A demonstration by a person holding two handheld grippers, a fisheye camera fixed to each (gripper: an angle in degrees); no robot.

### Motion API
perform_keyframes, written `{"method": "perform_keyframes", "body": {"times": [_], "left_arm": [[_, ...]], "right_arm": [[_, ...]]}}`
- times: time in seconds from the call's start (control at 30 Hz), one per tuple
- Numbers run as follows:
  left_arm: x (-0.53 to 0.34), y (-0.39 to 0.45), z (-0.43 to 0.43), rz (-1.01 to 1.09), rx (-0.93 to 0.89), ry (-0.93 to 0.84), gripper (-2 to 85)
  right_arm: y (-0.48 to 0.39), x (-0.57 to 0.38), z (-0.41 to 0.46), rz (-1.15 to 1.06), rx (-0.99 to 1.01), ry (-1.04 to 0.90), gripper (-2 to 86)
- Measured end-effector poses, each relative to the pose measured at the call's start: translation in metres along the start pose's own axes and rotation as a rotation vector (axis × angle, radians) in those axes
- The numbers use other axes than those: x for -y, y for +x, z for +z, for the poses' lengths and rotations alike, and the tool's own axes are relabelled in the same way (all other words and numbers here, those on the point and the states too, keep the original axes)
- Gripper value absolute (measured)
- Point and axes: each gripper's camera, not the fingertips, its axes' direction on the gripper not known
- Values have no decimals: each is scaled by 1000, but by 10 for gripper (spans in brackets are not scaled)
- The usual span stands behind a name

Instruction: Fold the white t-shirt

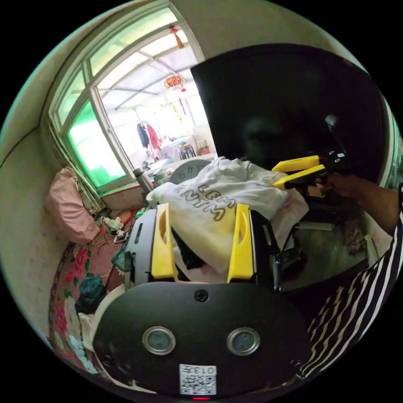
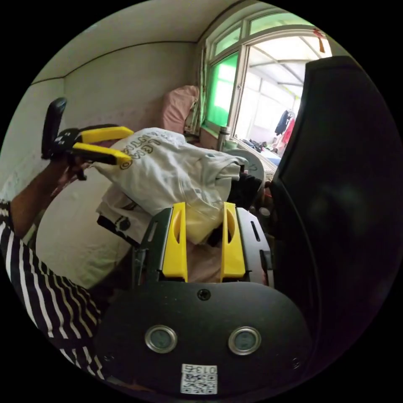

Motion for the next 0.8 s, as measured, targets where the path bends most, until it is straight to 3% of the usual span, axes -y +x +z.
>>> {"method": "perform_keyframes", "body": {"times": [0.23, 0.43, 0.6, 0.8], "left_arm": [[26, 43, -14, 71, 84, -40, 73], [27, 27, -91, -91, 120, 56, 65], [-1, -15, -199, -253, 210, 200, 64], [-79, -34, -336, -338, 521, 161, 64]], "right_arm": [[-29, -13, -9, -202, -73, 10, 35], [-51, 9, -58, -245, 3, 253, 27], [-102, 39, -80, -291, 252, 487, 25], [-231, 85, -44, -430, 512, 534, 26]]}}
